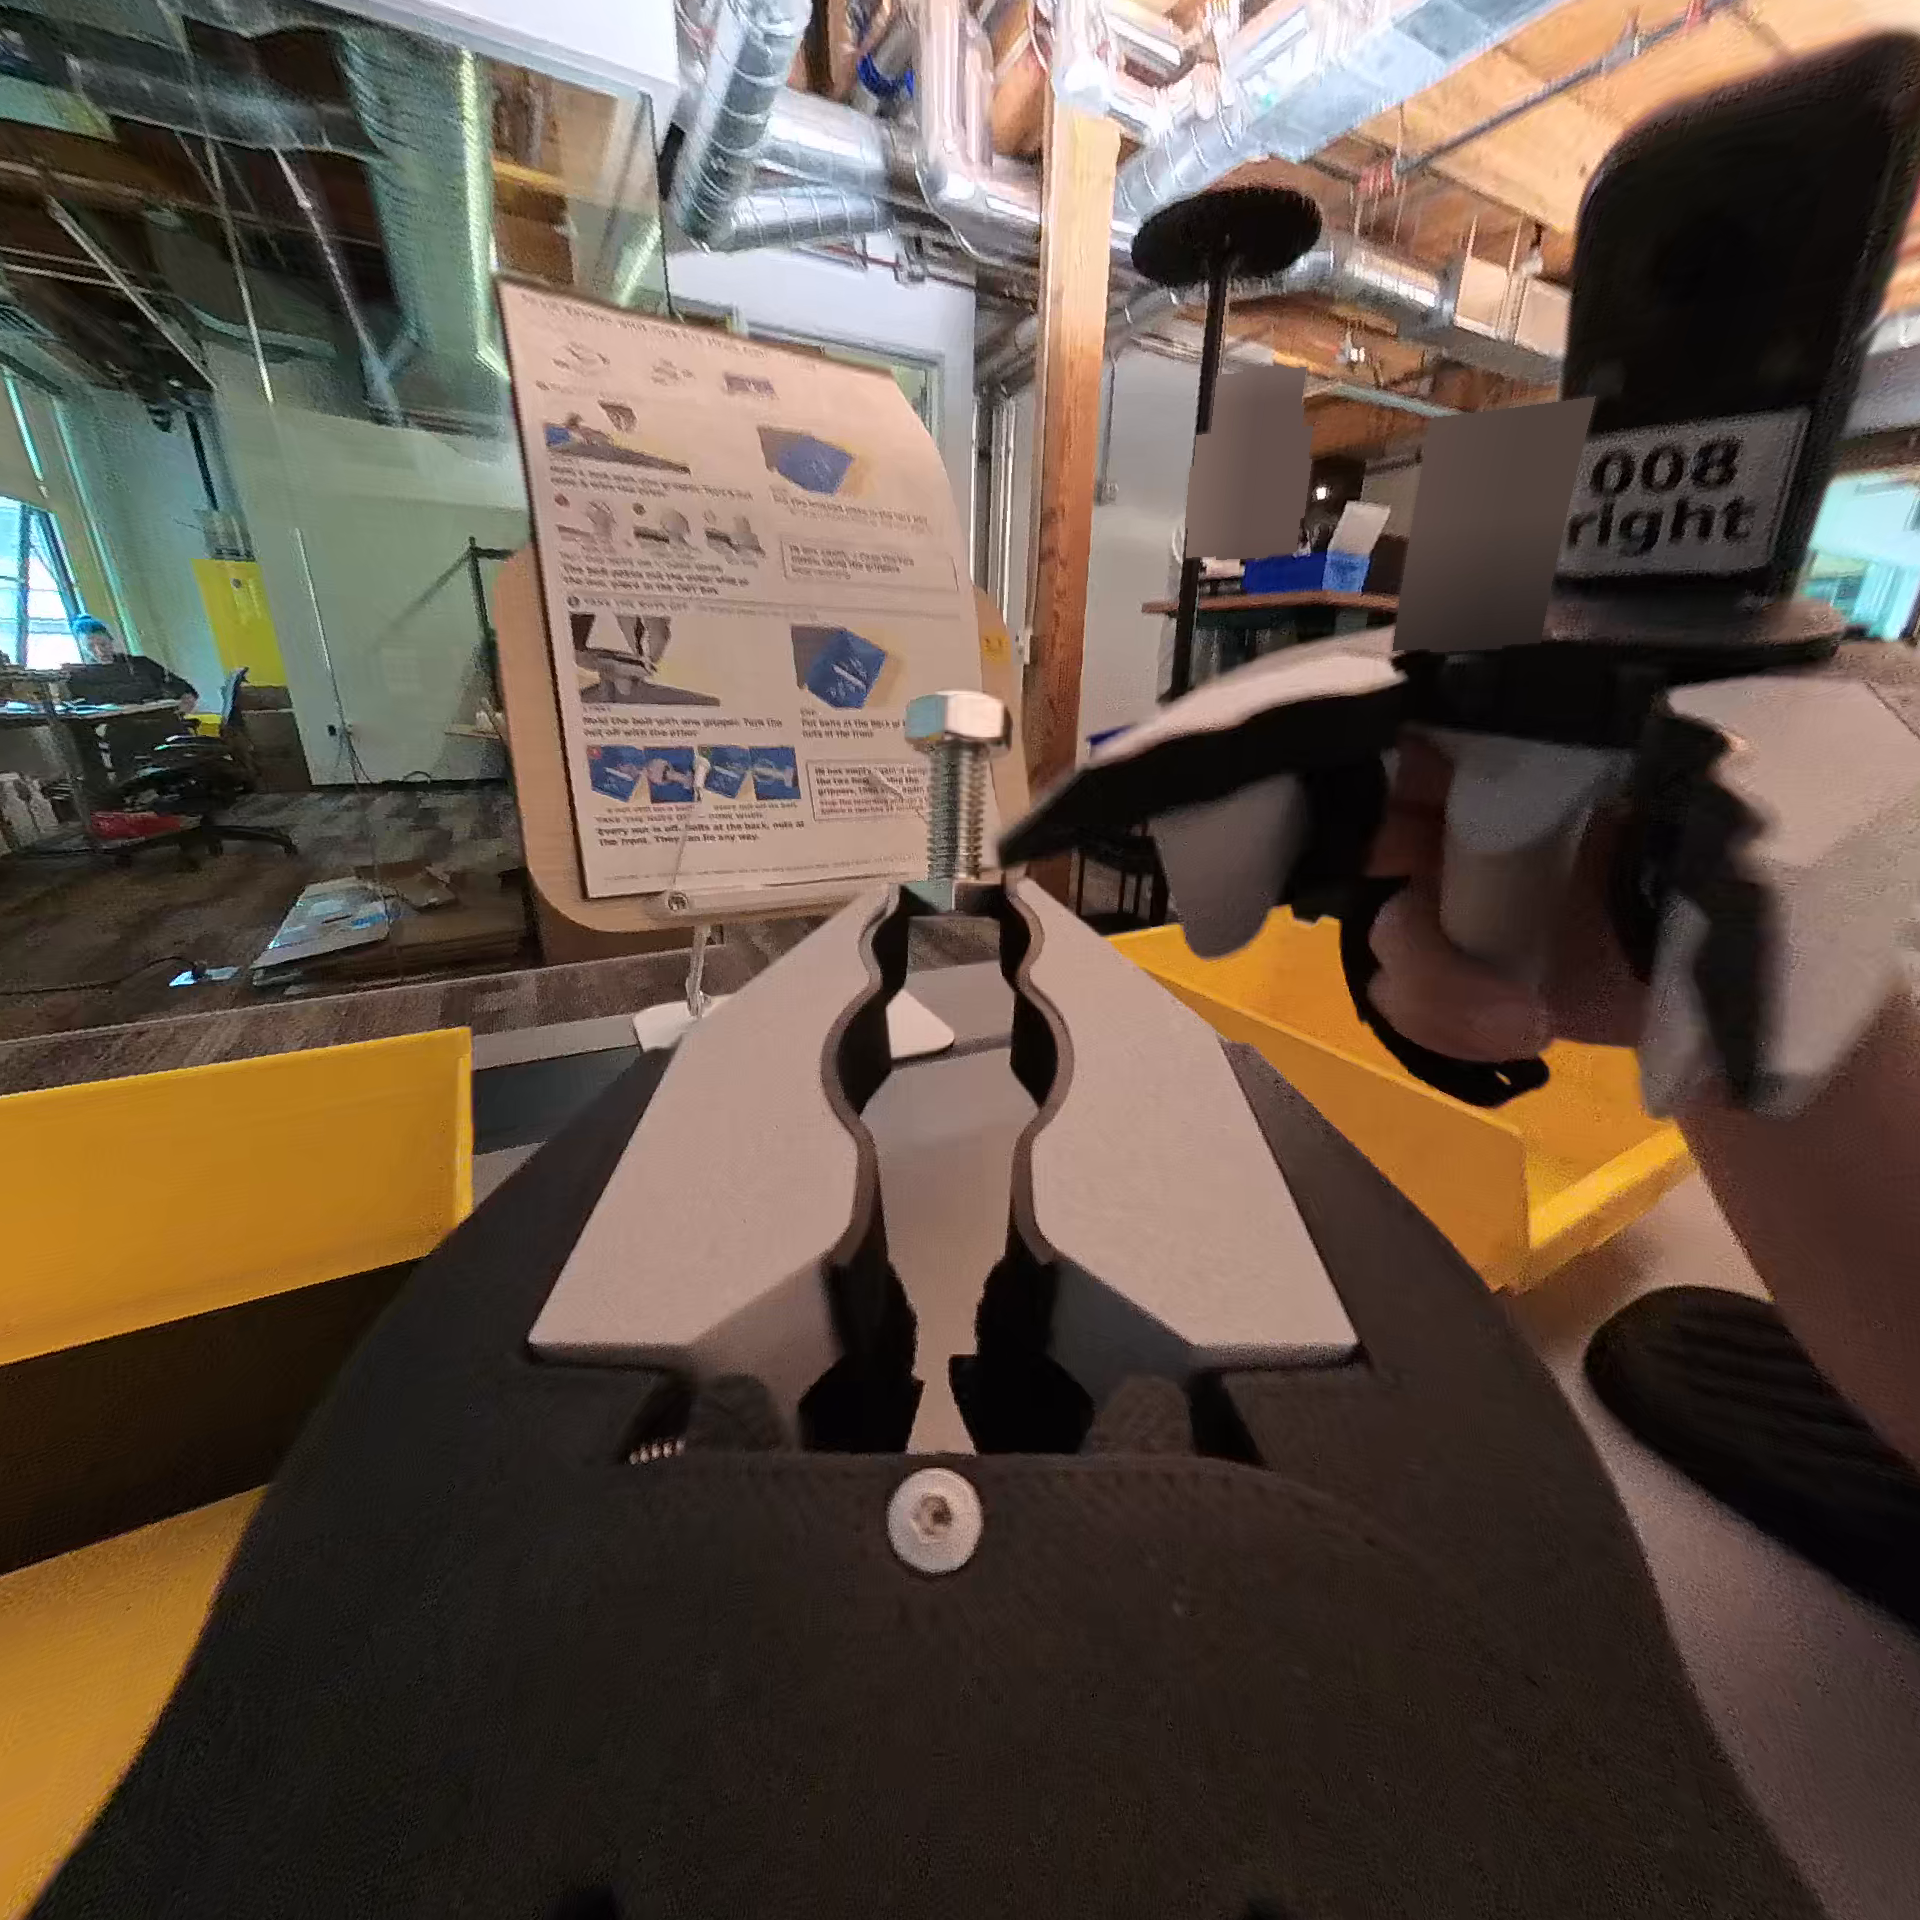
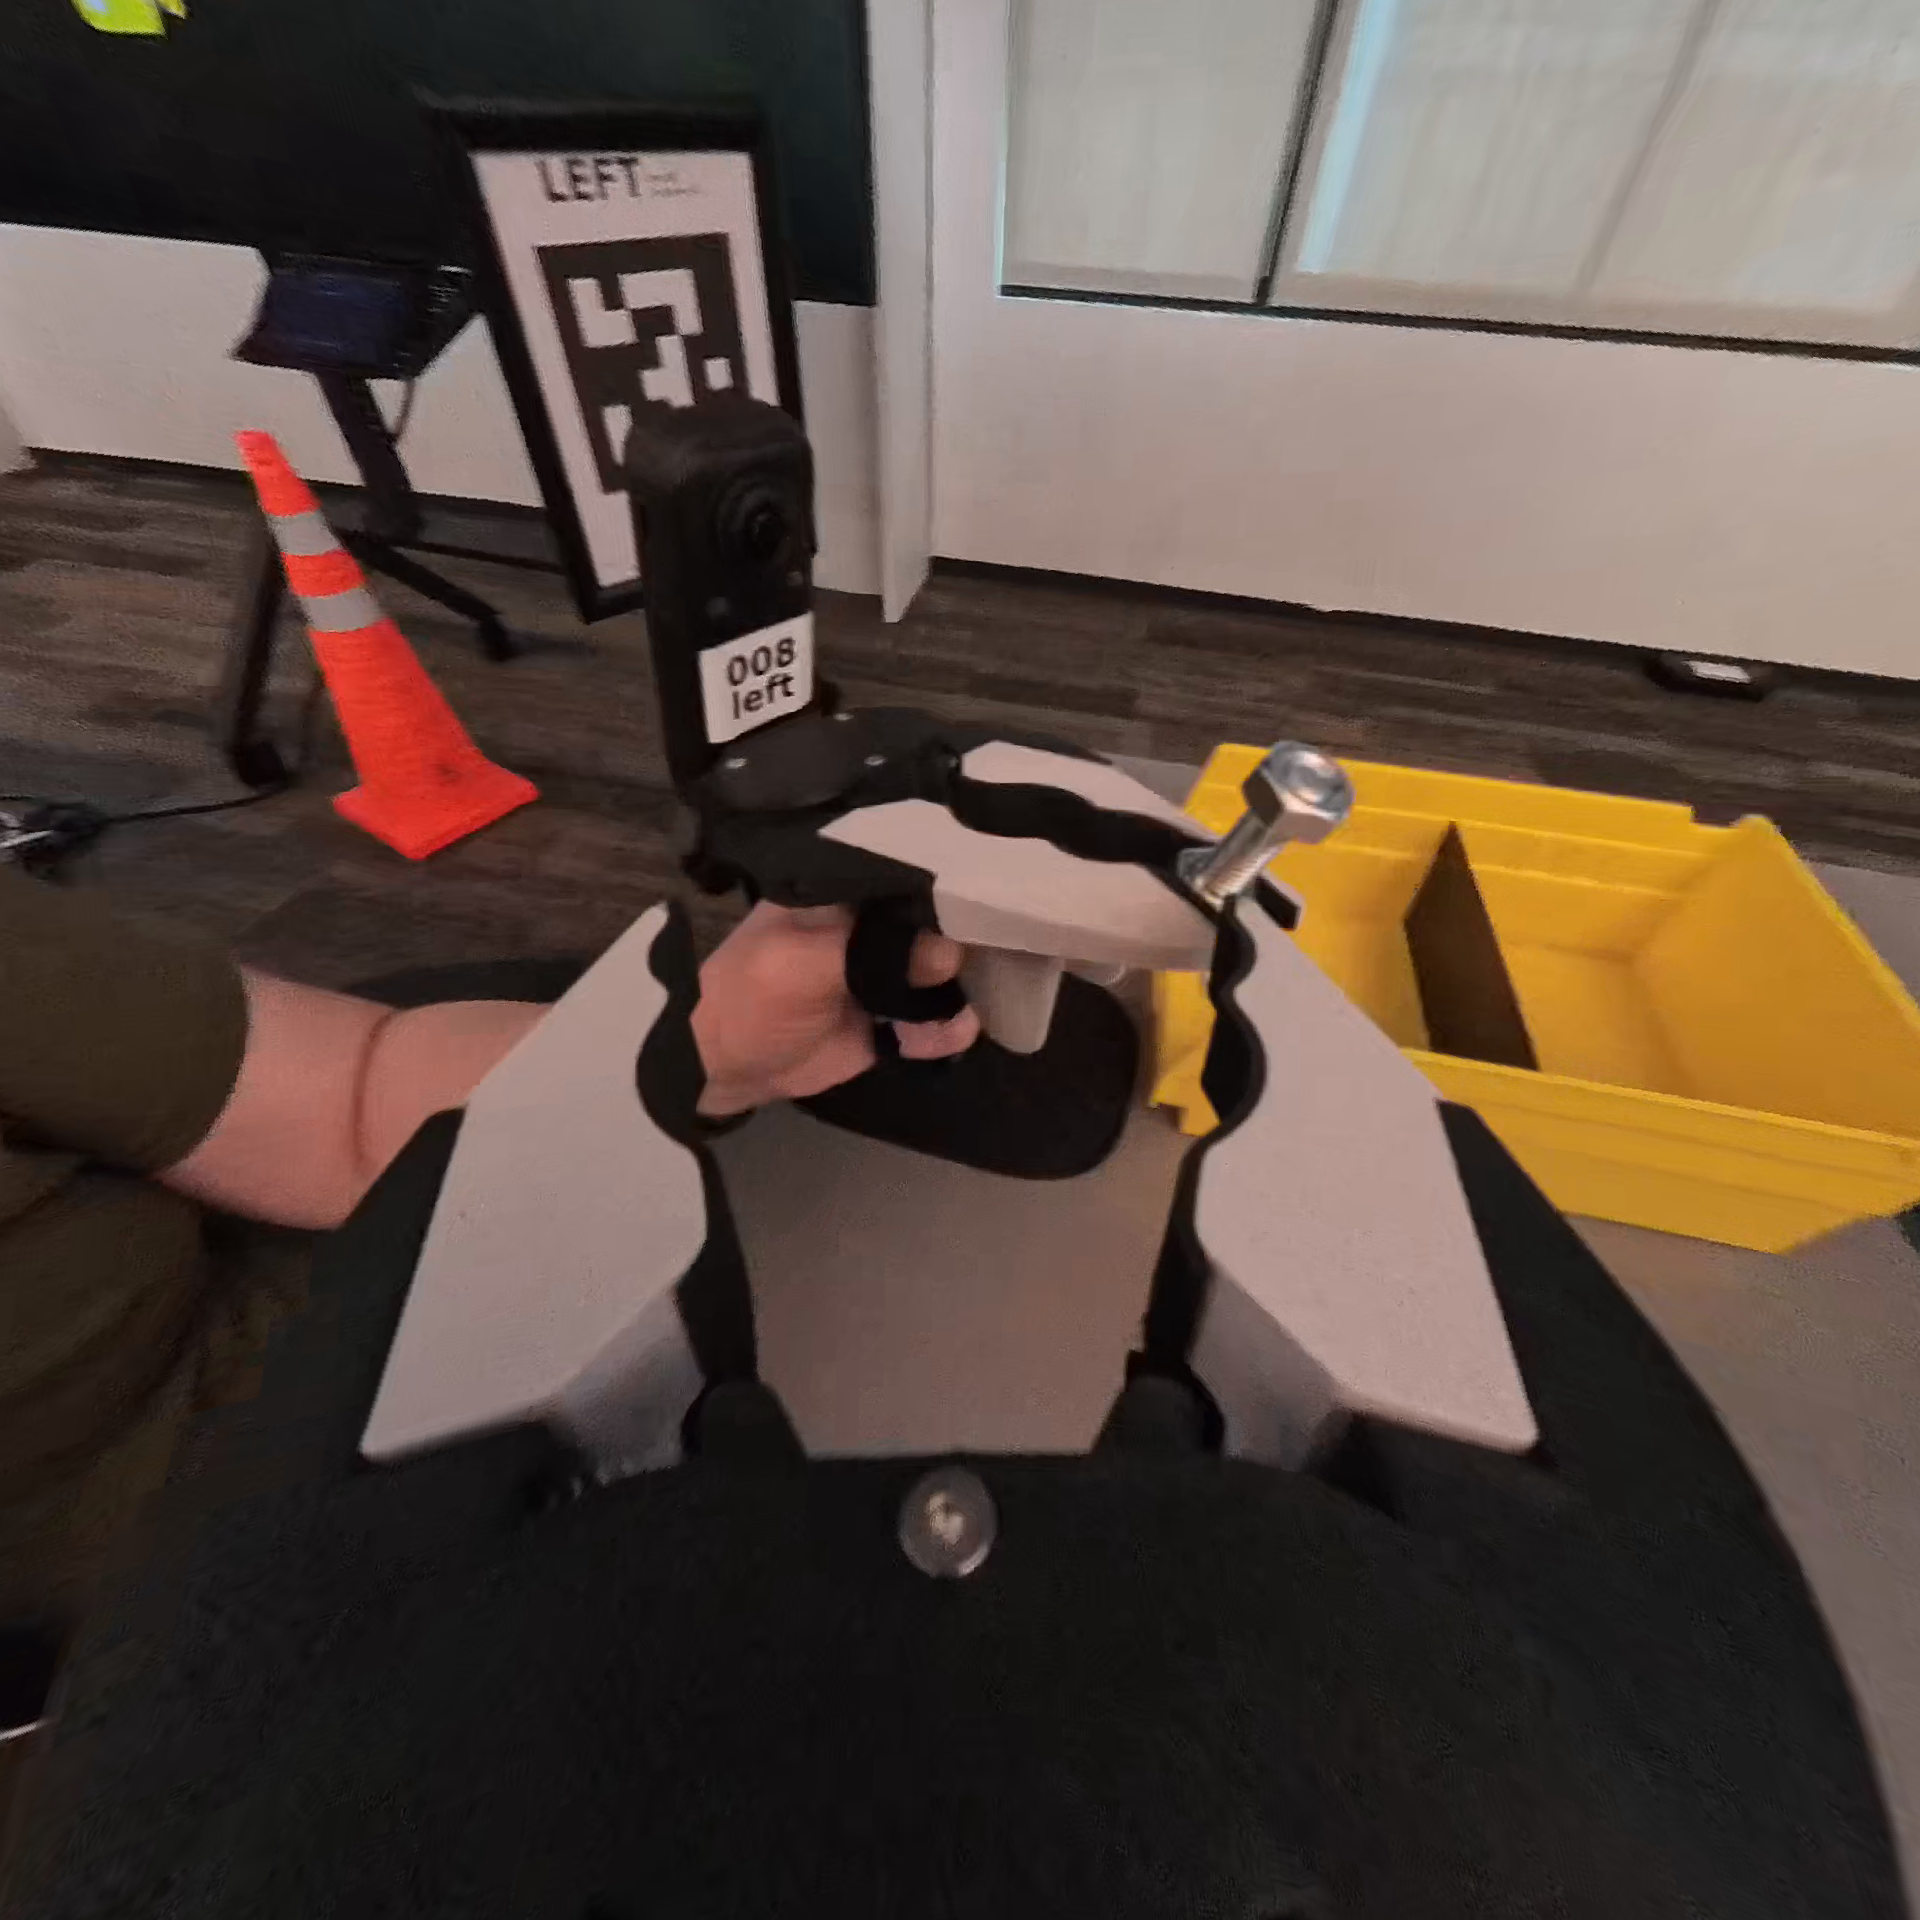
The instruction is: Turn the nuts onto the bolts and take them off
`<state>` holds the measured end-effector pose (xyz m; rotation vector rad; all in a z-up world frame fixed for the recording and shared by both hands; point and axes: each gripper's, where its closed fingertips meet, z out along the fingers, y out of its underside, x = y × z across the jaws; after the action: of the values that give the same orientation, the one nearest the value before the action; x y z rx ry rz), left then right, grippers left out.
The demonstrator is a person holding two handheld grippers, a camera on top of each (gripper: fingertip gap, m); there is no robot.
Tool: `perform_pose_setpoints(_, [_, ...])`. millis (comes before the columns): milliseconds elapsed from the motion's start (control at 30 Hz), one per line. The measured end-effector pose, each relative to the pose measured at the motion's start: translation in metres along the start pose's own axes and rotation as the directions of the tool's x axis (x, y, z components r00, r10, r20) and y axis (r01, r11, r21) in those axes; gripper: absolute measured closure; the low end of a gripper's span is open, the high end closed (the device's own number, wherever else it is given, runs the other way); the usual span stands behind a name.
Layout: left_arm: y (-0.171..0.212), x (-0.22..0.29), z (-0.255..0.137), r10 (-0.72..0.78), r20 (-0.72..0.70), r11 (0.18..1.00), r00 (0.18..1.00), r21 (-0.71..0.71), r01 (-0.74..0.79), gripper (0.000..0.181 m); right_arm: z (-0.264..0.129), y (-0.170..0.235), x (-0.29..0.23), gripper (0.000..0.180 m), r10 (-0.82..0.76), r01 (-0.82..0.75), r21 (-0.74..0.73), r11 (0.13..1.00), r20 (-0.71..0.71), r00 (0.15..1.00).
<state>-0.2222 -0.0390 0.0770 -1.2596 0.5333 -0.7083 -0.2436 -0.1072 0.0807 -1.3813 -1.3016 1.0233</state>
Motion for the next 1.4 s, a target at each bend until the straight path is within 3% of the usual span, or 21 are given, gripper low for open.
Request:
perform_pose_setpoints(167, [-0.024,0.014,-0.031,0.010,0.032,0.999,0.999,0.049,-0.012,0.166,-0.002,-0.025,0.007,0.075,-0.059,0.077,0.108,0.991,-0.157,0.986])
perform_pose_setpoints(333, [-0.034,0.041,-0.051,0.056,0.023,0.998,0.998,0.040,-0.057,0.165,0.013,-0.041,-0.045,0.073,-0.088,0.090,0.182,0.979,-0.014,0.996])
perform_pose_setpoints(533, [-0.046,0.064,-0.063,0.072,0.015,0.996,0.997,0.050,-0.073,0.165,0.019,-0.050,-0.073,0.062,-0.147,0.161,0.150,0.975,-0.099,0.984])
perform_pose_setpoints(667, [-0.049,0.063,-0.072,0.068,0.052,0.997,0.996,0.041,-0.071,0.165,0.007,-0.043,-0.090,0.066,-0.126,0.140,0.112,0.984,-0.123,0.984])
perform_pose_setpoints(733, [-0.050,0.067,-0.078,0.037,0.033,0.998,0.999,0.052,-0.039,0.166,-0.004,-0.037,-0.099,0.080,-0.102,0.119,0.128,0.985,-0.132,0.986])
perform_pose_setpoints(867, [-0.051,0.094,-0.080,0.059,-0.039,0.997,0.997,0.053,-0.057,0.165,-0.022,-0.031,-0.093,0.079,-0.027,0.090,0.220,0.971,-0.275,0.961])
perform_pose_setpoints(1100, [-0.043,0.148,-0.066,0.100,-0.199,0.995,0.975,0.033,-0.095,0.165,-0.044,-0.043,-0.120,0.081,0.053,0.052,0.360,0.931,-0.273,0.961])
perform_pose_setpoints(1200, [-0.039,0.160,-0.061,0.092,-0.250,0.996,0.964,0.041,-0.085,0.165,-0.058,-0.034,-0.127,0.082,0.014,0.115,0.314,0.943,-0.381,0.924])
perform_pose_setpoints(1300, [-0.031,0.160,-0.057,0.071,-0.277,0.997,0.958,0.025,-0.066,0.165,-0.066,-0.017,-0.138,0.095,0.024,0.097,0.256,0.962,-0.430,0.903])
perform_pose_setpoints(1400, [-0.027,0.173,-0.059,0.031,-0.348,0.999,0.937,0.032,-0.021,0.165,-0.090,-0.017,-0.130,0.093,0.063,0.133,0.279,0.951,-0.595,0.801])
